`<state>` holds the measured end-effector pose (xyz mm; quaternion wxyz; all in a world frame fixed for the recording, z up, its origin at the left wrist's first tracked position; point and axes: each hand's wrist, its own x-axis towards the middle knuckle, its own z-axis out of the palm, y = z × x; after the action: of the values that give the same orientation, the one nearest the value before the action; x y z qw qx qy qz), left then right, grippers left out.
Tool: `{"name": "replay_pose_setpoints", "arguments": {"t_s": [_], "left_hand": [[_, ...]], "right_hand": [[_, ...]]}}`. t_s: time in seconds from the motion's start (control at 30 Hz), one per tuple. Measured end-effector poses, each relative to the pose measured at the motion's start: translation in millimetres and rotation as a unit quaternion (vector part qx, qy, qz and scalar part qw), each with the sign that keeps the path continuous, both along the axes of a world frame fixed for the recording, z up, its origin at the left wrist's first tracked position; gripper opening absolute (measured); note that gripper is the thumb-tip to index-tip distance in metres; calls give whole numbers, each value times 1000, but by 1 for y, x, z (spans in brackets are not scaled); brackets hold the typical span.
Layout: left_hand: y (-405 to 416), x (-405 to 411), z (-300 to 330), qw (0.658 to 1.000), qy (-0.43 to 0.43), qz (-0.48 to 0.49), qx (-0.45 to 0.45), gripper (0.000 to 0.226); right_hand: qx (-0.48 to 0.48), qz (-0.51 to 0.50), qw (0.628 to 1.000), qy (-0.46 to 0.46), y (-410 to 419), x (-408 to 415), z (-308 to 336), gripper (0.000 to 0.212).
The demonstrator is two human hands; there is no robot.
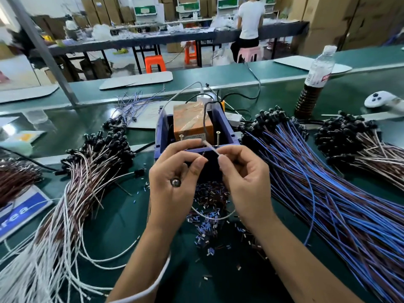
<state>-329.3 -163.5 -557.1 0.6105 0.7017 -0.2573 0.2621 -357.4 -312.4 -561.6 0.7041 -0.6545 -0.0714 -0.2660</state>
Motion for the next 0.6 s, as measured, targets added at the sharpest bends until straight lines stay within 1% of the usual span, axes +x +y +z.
{"name": "replay_pose_setpoints", "arguments": {"t_s": [0.07, 0.13, 0.2, 0.27, 0.37, 0.47, 0.53, 0.6], "left_hand": [[1, 0, 0, 997, -40, 61, 19, 14], [3, 1, 0, 993, -53, 108, 2, 16], [5, 1, 0, 987, -42, 154, -29, 16], [7, 3, 0, 980, -20, 188, -65, 13], [7, 5, -1, 975, 10, 199, -95, 8], [7, 3, 1, 977, -7, 205, -57, 12], [4, 0, 2, 977, -15, 207, -41, 13], [3, 0, 1, 976, -10, 211, -48, 12]], "right_hand": [[-1, -53, 998, -29, 1, -2, 0, 14], [0, -108, 993, -50, 1, -4, -1, 16], [-3, -143, 989, -48, 2, -3, -3, 15], [-22, -149, 988, -38, 2, -1, -5, 13], [-62, -146, 987, -17, 3, 0, -8, 17], [-79, -167, 983, -15, 1, 2, -11, 33], [-87, -172, 981, -20, 0, 2, -12, 38], [-98, -163, 982, -21, 2, 3, -13, 40]]}}
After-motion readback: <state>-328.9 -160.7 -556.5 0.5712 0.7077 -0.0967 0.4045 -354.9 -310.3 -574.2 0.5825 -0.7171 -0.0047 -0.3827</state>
